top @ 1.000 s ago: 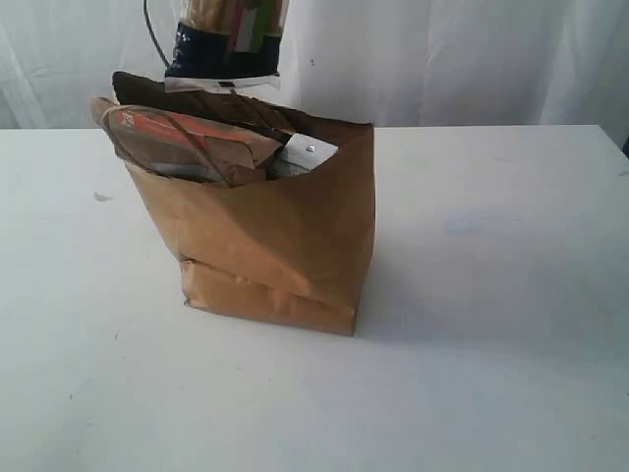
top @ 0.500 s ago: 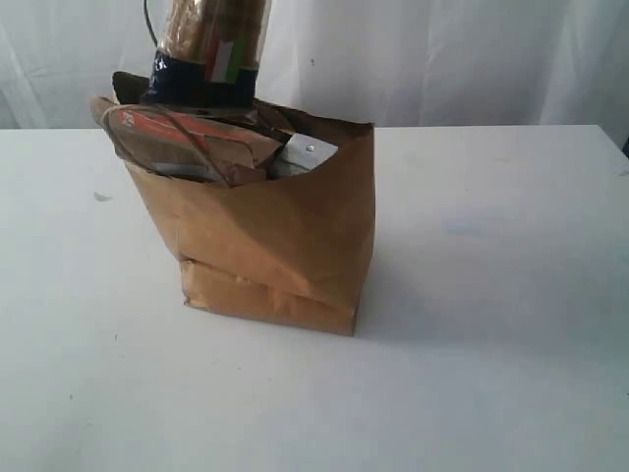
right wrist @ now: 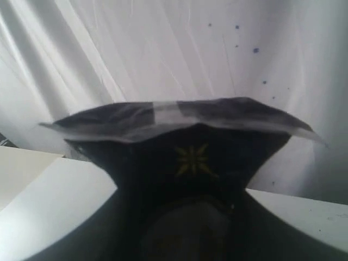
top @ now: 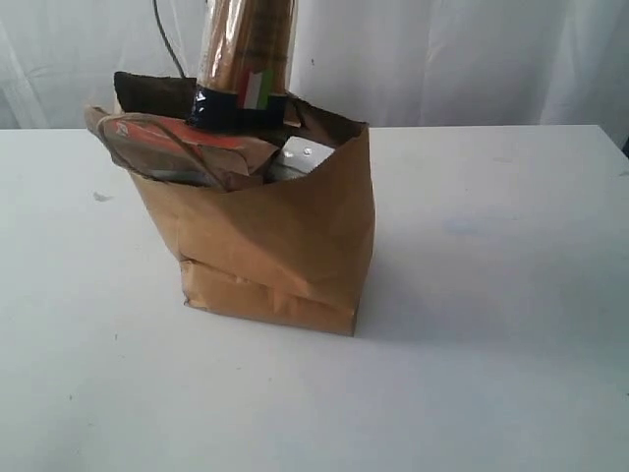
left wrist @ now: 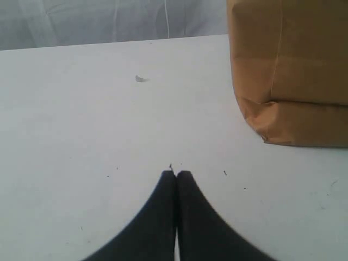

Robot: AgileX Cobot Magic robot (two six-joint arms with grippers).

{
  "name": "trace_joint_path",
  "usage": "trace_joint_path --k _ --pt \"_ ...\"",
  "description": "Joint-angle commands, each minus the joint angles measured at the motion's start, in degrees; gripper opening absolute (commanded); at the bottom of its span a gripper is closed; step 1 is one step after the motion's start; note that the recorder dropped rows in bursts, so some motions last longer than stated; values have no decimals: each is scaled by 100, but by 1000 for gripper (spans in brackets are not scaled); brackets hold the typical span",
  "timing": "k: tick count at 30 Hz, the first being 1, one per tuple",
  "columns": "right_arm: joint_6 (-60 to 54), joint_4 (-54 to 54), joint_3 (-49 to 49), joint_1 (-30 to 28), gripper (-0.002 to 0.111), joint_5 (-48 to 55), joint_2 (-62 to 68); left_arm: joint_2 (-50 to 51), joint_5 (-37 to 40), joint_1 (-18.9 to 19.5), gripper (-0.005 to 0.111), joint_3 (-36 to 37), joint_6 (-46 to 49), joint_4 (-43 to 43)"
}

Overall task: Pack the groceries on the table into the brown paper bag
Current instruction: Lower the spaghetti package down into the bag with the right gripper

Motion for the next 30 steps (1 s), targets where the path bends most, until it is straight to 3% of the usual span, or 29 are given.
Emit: trace_joint_path --k 1,11,30 --pt "346 -819 -104 -76 0 -289 54 -29 -27 18 0 24 15 -20" --pt "1643 -3005 -104 -76 0 203 98 -29 -27 18 0 24 15 -20" --pt "1787 -2953 -104 -64 0 490 943 -29 -27 18 0 24 15 -20"
